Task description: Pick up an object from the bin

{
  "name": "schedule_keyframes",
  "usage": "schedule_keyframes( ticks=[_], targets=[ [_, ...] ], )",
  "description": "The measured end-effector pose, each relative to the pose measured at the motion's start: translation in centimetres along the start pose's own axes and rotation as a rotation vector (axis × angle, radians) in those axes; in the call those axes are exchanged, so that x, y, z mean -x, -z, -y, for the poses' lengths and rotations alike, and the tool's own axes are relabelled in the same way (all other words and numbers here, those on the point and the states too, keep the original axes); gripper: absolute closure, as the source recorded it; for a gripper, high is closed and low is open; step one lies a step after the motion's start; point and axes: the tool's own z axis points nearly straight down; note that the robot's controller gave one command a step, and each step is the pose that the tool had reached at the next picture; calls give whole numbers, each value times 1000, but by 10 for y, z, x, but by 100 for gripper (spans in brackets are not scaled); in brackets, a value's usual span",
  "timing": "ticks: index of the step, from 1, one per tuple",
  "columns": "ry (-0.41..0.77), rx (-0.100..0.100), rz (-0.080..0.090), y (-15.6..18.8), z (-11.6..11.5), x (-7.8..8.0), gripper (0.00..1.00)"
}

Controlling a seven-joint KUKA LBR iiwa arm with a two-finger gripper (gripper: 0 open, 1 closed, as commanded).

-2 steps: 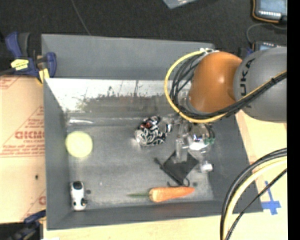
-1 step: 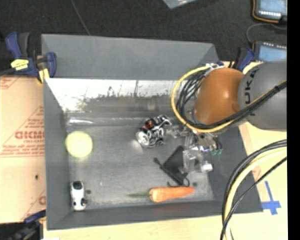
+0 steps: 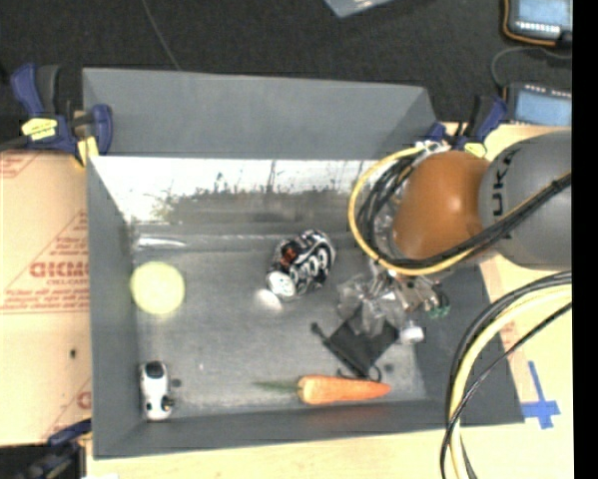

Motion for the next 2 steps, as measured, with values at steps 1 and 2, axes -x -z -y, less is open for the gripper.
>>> schedule_keyframes(
  ticks=[1,2],
  targets=[
    [0,0,0,0,0,0,100],
    [-42,-5,8,192,-4,5,100]
  ],
)
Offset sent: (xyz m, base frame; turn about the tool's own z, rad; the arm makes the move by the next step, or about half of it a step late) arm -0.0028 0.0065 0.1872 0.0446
